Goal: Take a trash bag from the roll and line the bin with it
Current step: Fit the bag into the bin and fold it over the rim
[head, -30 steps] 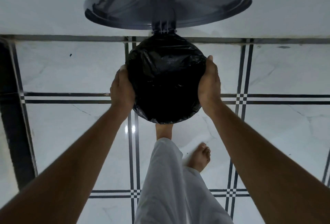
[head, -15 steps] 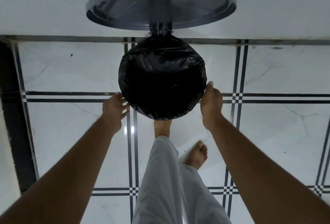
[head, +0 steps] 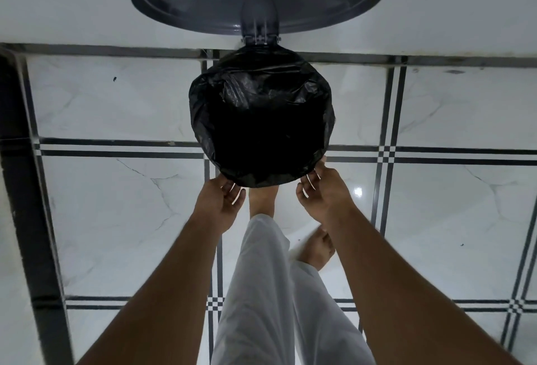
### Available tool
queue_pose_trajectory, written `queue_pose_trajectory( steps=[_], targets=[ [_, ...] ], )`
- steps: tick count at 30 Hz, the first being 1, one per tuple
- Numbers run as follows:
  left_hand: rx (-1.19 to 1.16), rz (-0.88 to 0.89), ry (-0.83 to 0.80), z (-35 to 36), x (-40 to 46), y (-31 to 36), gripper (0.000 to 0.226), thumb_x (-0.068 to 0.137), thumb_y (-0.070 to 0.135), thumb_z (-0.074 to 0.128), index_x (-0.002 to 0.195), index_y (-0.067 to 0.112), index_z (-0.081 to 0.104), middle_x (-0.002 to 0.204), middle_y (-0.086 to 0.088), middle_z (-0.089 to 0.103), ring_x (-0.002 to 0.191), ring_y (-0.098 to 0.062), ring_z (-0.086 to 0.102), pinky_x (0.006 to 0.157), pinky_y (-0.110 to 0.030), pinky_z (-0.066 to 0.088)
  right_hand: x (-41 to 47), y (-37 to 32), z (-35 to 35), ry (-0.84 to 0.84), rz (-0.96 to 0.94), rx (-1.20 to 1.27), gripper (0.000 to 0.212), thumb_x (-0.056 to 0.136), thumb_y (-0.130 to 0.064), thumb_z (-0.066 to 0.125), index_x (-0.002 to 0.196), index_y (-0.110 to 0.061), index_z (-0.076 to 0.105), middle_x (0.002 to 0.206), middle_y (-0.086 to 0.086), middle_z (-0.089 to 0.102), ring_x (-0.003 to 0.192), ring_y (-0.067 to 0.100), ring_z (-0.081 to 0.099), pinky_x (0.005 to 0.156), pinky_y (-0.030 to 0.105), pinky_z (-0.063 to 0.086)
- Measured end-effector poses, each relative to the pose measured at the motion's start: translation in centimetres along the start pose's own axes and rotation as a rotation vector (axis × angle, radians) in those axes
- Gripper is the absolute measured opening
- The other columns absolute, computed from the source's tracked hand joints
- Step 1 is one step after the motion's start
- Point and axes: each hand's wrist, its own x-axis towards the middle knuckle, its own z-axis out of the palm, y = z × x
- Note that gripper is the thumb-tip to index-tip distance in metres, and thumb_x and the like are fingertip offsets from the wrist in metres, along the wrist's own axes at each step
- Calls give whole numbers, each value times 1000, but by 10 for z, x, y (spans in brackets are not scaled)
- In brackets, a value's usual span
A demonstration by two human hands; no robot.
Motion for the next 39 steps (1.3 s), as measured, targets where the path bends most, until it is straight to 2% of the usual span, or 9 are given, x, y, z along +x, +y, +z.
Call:
queue_pose_trajectory(
  steps=[4, 9, 13, 17, 23, 31, 35, 37, 39],
  targets=[
    [82, 4, 136, -2, 18, 12, 8, 101, 5, 65, 92, 7, 65, 74, -4, 58, 68, -12, 59, 57, -22, 58, 18, -12, -2, 64, 42, -97, 22, 109, -20, 64, 87, -19, 65, 68, -5, 57, 65, 10, 49, 64, 23, 44],
    [136, 64, 81, 2, 11, 36, 13, 107, 2, 58, 110, 2, 71, 85, -8, 84, 75, -17, 82, 70, -29, 68, 25, -32, -1, 121, -37, -60, 15, 111, -16, 65, 99, -13, 73, 66, -2, 73, 49, 8, 67, 58, 22, 59],
    [199, 277, 177, 10, -1, 56, 39, 108, 7, 34, 136, 0, 61, 131, -15, 72, 116, -29, 71, 100, -35, 60, 13, -44, 9, 233, -289, -195, 22, 107, -20, 54, 89, -14, 65, 88, 7, 71, 75, 20, 68, 78, 36, 61],
    [352, 695, 292, 39, -16, 72, 33, 106, 34, 48, 118, 14, 70, 111, 5, 73, 98, -17, 66, 86, -34, 54, -11, -42, 31, 182, -597, -323, 37, 114, -41, 45, 118, -14, 71, 110, -3, 71, 99, 14, 65, 87, 34, 51],
    [584, 624, 273, 67, -10, 111, 64, 109, 62, 31, 133, 18, 70, 126, 0, 70, 119, -25, 64, 105, -40, 50, 2, -41, 46, 139, -573, -472, 67, 112, -64, 31, 157, -20, 55, 154, 8, 63, 141, 31, 60, 120, 53, 49],
    [1085, 811, 175, 87, 4, 138, 61, 108, 61, 34, 132, 19, 71, 128, -4, 72, 120, -28, 63, 100, -39, 45, 10, -48, 59, 114, -1051, -825, 78, 108, -71, 26, 158, -17, 52, 154, 5, 64, 144, 26, 58, 123, 56, 44],
    [1324, 1381, 470, 86, -11, 125, 44, 102, 46, 51, 124, 9, 62, 125, -11, 63, 117, -32, 57, 93, -41, 41, 12, -60, 62, 146, -962, -886, 116, 92, -96, 9, 163, -12, 46, 165, 12, 55, 155, 31, 48, 128, 58, 36],
    [1478, 1570, 210, 87, -23, 107, 27, 102, 40, 56, 101, 14, 65, 100, -6, 67, 96, -28, 63, 73, -32, 39, 14, -64, 62, 144, -947, -882, 125, 84, -101, 3, 159, -13, 49, 160, 10, 59, 150, 30, 53, 125, 59, 40],
    [1825, 1267, -200, 94, -25, 89, 31, 106, 44, 55, 91, 20, 70, 88, 1, 71, 89, -25, 71, 70, -27, 43, 15, -63, 61, 125, -933, -888, 118, 87, -99, 5, 163, -18, 46, 162, 6, 59, 151, 29, 53, 125, 58, 41]
  ],
)
